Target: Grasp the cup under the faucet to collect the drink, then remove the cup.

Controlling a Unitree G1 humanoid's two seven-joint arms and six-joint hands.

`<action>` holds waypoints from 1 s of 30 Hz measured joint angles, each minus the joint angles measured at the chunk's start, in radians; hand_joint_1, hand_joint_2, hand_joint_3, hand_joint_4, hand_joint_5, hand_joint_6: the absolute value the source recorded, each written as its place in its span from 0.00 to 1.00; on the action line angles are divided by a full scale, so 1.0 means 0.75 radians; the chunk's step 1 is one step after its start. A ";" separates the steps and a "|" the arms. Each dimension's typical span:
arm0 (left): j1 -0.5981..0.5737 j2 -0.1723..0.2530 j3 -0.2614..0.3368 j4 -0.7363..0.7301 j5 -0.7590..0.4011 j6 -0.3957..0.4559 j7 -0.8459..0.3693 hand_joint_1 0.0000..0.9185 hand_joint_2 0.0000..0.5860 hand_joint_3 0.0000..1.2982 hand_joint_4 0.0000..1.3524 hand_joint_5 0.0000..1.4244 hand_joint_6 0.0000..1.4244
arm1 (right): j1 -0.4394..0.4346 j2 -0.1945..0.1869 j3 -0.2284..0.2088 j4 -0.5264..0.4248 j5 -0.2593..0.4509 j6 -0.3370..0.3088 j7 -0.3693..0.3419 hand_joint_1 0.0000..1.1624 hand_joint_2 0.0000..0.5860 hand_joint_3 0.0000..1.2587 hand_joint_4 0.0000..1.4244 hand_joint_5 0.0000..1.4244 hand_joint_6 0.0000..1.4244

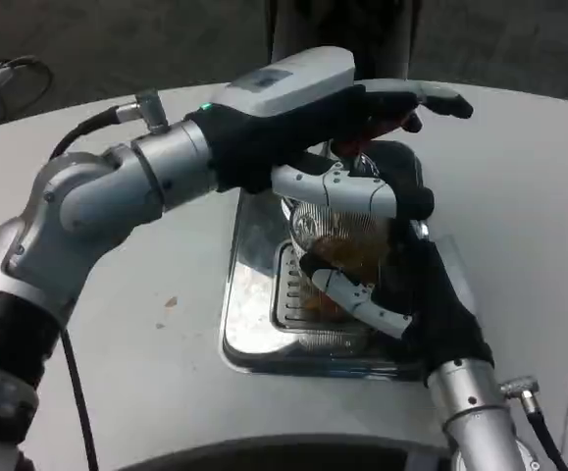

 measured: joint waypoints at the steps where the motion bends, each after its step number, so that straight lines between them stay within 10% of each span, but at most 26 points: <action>1: 0.000 -0.001 0.000 0.002 0.000 -0.001 0.001 0.00 0.19 0.17 0.12 0.18 0.12 | -0.001 0.002 0.001 0.002 -0.001 -0.001 -0.002 0.59 0.38 0.00 0.06 0.08 0.00; 30: -0.023 0.011 -0.005 0.018 0.007 -0.013 0.002 0.00 0.16 0.16 0.12 0.18 0.12 | -0.003 0.128 0.064 0.058 -0.114 -0.012 -0.238 0.64 0.41 0.20 0.22 0.26 0.07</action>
